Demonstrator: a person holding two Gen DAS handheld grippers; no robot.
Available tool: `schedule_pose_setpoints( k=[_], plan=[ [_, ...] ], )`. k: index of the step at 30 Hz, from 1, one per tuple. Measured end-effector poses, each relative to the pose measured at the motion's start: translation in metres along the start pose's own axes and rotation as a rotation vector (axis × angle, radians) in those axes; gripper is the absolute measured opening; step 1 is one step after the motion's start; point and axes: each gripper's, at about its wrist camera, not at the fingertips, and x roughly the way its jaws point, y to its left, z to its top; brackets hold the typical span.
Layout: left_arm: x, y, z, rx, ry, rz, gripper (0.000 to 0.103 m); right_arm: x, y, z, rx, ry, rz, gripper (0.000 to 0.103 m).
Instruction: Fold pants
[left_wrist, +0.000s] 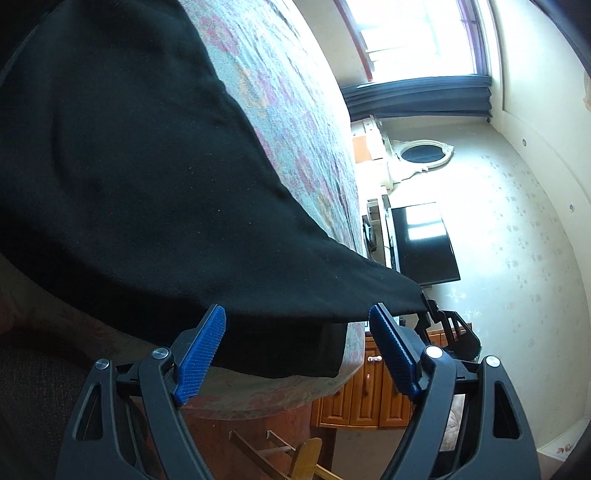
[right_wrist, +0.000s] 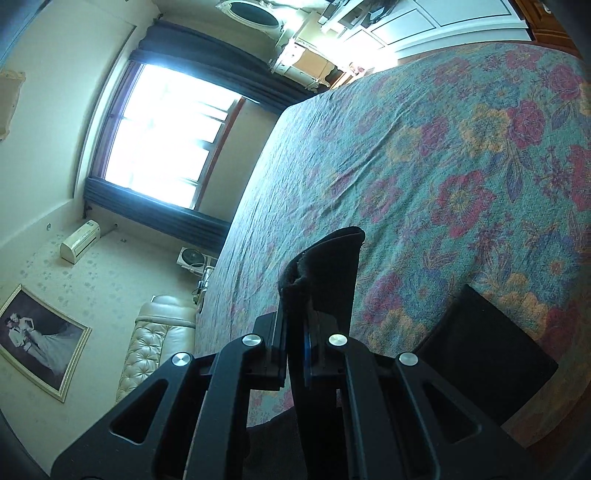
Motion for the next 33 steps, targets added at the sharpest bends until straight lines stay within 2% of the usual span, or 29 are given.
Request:
schedule_pose_setpoints(
  k=[2,6,8,11,15,16,18,19,26,30,31,33],
  plan=[
    [-0.001,0.001,-0.003,-0.022,0.005,0.002,0.079,-0.003,-0.004,-0.001,0.008,-0.001,0.003,0.006],
    [-0.003,-0.006,-0.002,-0.002,-0.020,0.002,0.079,-0.011,-0.012,-0.001,0.026,-0.009,0.009,0.006],
    [0.003,-0.004,0.002,-0.003,-0.022,0.030,0.079,-0.015,-0.015,-0.002,0.041,-0.008,0.023,0.006],
    [0.013,0.005,0.006,-0.073,-0.026,0.080,0.079,-0.020,-0.016,-0.005,0.043,-0.011,0.034,0.006],
    [0.019,0.007,0.013,-0.093,-0.056,0.092,0.079,-0.028,-0.015,-0.006,0.045,-0.015,0.047,0.006],
    [0.019,0.008,0.014,-0.093,-0.059,0.098,0.075,-0.030,-0.016,-0.006,0.046,-0.016,0.050,0.006],
    [0.020,0.007,0.014,-0.067,-0.036,0.165,0.016,-0.035,-0.018,-0.007,0.053,-0.019,0.059,0.006],
    [0.021,0.008,0.014,-0.050,-0.011,0.187,0.014,-0.037,-0.019,-0.009,0.055,-0.020,0.061,0.006],
    [0.007,0.001,0.003,0.027,-0.002,0.214,0.014,-0.061,-0.043,-0.022,0.066,-0.021,0.037,0.006],
    [0.013,0.011,0.000,0.002,0.025,0.252,0.017,-0.072,-0.075,-0.032,0.092,-0.012,-0.030,0.006],
    [0.016,0.009,0.000,0.023,0.030,0.266,0.017,-0.073,-0.086,-0.035,0.102,-0.007,-0.053,0.006],
    [0.020,0.006,0.000,0.042,0.050,0.269,0.034,-0.073,-0.109,-0.041,0.132,0.002,-0.102,0.006]
  ],
)
